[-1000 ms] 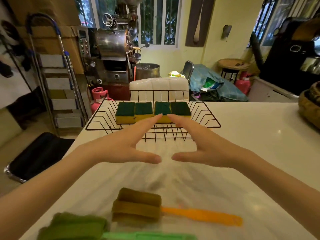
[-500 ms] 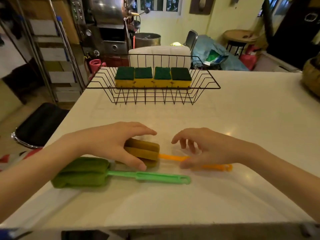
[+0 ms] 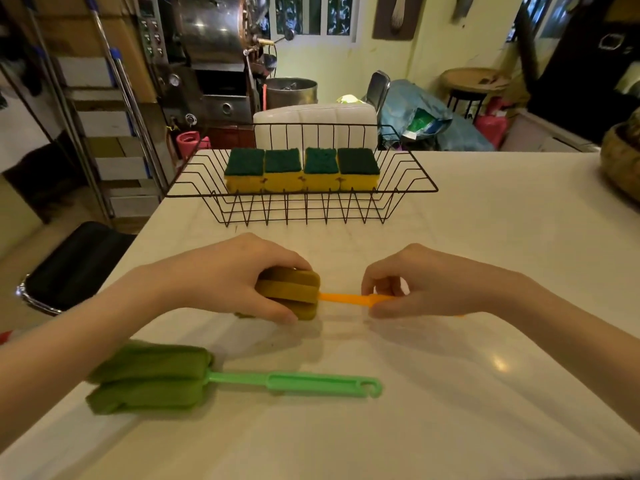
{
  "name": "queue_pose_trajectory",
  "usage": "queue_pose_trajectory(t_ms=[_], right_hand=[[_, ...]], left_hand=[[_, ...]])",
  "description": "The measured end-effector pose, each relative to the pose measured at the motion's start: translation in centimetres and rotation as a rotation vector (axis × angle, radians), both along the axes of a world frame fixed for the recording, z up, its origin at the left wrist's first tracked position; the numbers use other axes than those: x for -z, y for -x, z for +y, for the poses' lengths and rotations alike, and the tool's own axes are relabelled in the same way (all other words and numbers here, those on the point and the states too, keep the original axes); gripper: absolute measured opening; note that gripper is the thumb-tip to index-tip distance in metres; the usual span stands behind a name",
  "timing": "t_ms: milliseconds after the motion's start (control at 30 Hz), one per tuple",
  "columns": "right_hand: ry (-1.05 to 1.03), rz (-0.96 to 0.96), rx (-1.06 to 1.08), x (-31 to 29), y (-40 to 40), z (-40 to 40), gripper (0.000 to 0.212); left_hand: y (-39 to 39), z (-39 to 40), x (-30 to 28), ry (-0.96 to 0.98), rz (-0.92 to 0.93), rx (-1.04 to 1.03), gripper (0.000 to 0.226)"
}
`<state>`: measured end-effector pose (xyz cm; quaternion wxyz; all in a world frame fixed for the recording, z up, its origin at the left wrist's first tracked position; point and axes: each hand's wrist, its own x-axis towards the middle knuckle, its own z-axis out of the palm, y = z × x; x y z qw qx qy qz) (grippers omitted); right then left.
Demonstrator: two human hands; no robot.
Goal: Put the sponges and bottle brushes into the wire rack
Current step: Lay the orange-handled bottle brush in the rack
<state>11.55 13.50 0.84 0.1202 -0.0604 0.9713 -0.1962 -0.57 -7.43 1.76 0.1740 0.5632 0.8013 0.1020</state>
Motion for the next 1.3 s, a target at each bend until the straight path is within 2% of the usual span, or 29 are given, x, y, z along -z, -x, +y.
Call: queue_pose_trajectory(t_ms=[267,367,567,733,1100,1300], right_hand=[[-0.089,0.23,0.006,-5.3,4.4,1.8,0.018],[-0.106,0.313,0.036,-6.8,7.0,2.6,0.02],[-0.198,0.451,0.143,-6.4,13.0,4.0,0.018],[-0.282,0.326,0.102,-3.7,17.0,4.6,0.023],[-0.256,0.131,0.039,-0.8,20.7,3.4,0.023],[-0.232,0.045,0.036,-0.1,21.7,2.6,0.025]], left_hand=[[3.7,1.6,-4.7,-0.153,0.145,-0.088,0.065],[5.7,2.1,-6.0,-0.255,0.203,-0.131,0.061],[10.7,4.1,-5.1,-0.369,0.33,-0.213,0.057],[14.2,5.5,-2.7,-0.259,0.358,-0.247,0.058],[18.0,5.8,0.4,0.021,0.284,-0.252,0.052],[19.0,5.7,0.8,0.077,0.279,-0.256,0.051]])
